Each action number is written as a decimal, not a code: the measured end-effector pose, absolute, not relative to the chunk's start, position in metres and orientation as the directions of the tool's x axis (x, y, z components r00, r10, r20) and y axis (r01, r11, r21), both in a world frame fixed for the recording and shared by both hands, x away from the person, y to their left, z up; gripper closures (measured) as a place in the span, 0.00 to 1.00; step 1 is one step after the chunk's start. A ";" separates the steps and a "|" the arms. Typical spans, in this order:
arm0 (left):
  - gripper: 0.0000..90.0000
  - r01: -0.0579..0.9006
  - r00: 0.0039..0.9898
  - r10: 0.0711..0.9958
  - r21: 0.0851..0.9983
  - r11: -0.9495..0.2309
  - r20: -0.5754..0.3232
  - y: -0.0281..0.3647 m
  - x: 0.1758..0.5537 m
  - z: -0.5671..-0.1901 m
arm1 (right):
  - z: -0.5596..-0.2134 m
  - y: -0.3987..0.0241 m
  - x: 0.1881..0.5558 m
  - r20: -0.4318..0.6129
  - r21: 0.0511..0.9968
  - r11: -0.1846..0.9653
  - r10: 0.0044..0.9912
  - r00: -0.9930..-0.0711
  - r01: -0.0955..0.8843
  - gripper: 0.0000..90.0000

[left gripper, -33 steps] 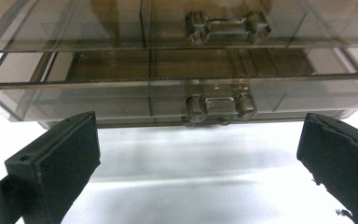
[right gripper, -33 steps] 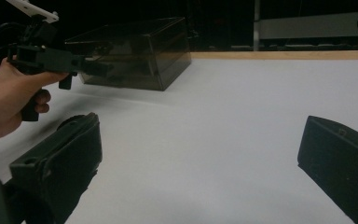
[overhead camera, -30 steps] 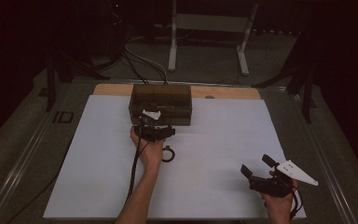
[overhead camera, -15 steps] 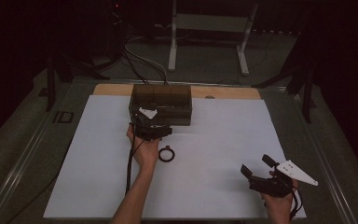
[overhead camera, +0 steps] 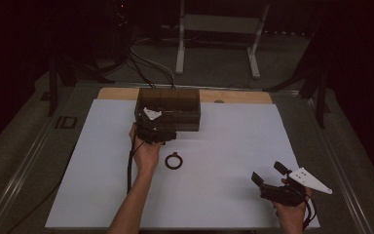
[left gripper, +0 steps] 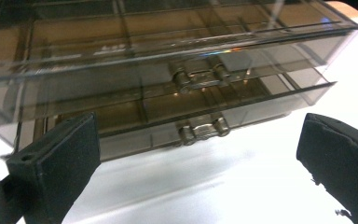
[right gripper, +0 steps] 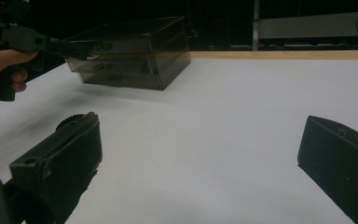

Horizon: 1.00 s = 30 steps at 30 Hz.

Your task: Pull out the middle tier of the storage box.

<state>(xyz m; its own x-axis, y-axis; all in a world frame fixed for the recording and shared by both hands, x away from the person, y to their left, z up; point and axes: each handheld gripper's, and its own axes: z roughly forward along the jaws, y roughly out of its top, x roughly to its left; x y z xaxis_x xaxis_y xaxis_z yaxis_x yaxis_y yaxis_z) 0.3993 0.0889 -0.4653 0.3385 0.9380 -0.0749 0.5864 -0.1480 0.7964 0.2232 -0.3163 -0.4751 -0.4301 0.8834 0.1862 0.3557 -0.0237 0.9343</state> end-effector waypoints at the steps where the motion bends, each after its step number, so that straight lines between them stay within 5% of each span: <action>1: 0.01 0.586 0.339 0.938 0.796 -0.148 -0.075 0.089 0.399 -0.465 | -0.475 -0.316 0.223 0.186 0.934 -0.024 0.883 -0.430 0.356 0.00; 8: 0.01 0.558 0.506 0.859 0.788 -0.260 -0.075 0.090 0.405 -0.461 | -0.475 -0.316 0.223 0.187 0.934 -0.024 0.883 -0.430 0.357 0.00; 30: 0.02 0.498 0.650 0.760 0.763 -0.412 -0.014 0.094 0.424 -0.465 | -0.475 -0.316 0.223 0.188 0.934 -0.026 0.883 -0.431 0.355 0.00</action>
